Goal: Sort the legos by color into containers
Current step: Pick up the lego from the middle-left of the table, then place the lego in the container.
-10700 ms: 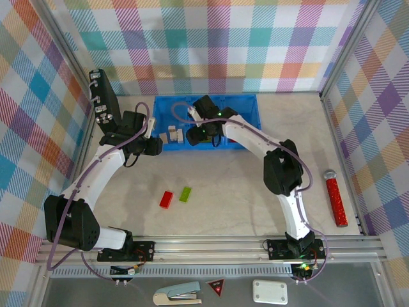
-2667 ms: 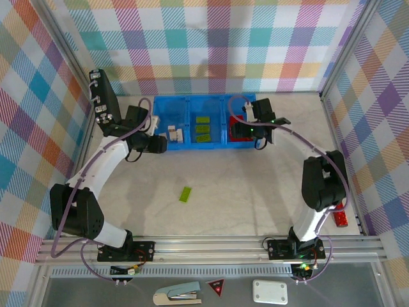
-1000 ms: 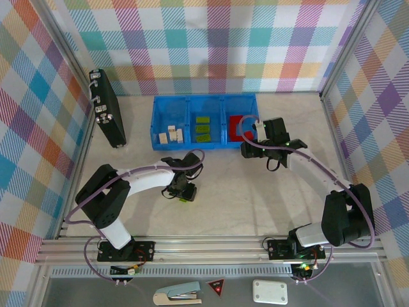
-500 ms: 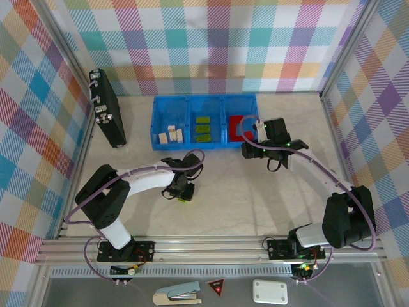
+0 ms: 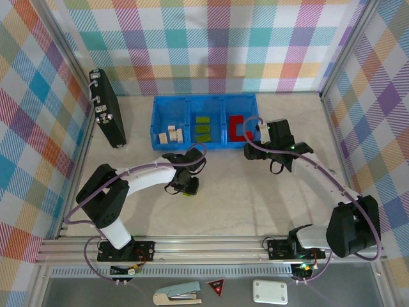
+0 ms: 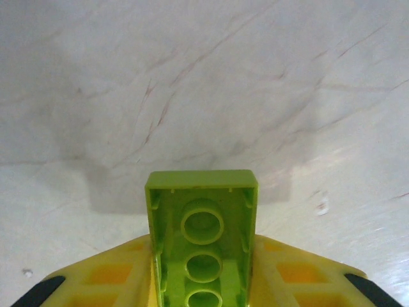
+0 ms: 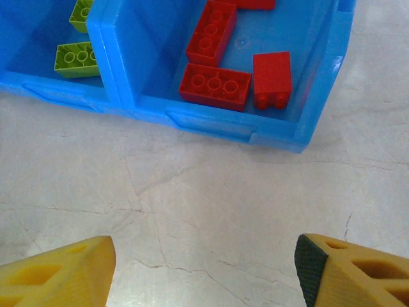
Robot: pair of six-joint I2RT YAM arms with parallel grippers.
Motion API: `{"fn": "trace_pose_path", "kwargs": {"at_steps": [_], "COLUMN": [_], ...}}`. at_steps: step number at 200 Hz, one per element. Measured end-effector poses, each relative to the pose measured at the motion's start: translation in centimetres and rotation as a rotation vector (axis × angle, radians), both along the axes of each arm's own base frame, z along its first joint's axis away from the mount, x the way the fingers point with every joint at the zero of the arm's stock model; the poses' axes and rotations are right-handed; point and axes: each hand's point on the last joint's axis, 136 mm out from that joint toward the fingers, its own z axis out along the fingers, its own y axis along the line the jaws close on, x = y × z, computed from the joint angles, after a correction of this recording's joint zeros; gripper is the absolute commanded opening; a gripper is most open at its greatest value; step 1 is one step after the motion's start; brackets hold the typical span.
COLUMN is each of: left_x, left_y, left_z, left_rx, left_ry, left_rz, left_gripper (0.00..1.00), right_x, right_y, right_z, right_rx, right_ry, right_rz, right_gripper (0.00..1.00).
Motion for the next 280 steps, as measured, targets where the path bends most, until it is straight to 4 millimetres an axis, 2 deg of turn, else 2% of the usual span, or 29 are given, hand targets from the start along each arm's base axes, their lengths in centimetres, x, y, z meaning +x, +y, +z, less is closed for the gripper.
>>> {"fn": "trace_pose_path", "kwargs": {"at_steps": [53,93,116,151,184,222,280], "left_x": [3.6,7.7,10.0,13.7,16.7,19.6,24.2], "left_y": [-4.2,-7.6,-8.7,-8.9,-8.1,-7.2,-7.3], "left_z": [2.0,4.1,5.4,6.6,7.0,6.8,6.4], "left_rx": [-0.091,-0.201,-0.259,-0.310,-0.336,-0.381,-0.486], "left_ry": [-0.040,-0.079,-0.105,-0.140,-0.159,-0.149,-0.150], "left_rz": [0.003,0.036,0.062,0.111,0.157,0.200,0.245], "left_gripper": [0.35,0.35,0.34,0.34,0.34,0.34,0.34], "right_x": [-1.8,-3.1,-3.7,-4.3,-4.7,-5.1,-5.7], "right_y": [-0.9,-1.4,-1.6,-1.9,-2.1,-2.2,-2.4], "right_z": [0.2,0.4,0.8,1.4,1.5,1.5,1.8], "right_rx": [-0.012,-0.013,-0.012,-0.012,-0.015,-0.017,-0.014], "right_ry": [-0.004,-0.001,-0.005,-0.013,-0.005,0.001,0.003], "right_rz": [-0.011,-0.012,-0.012,-0.018,-0.019,-0.019,-0.022], "right_gripper": [0.75,0.75,0.75,0.75,0.75,0.75,0.75]}}
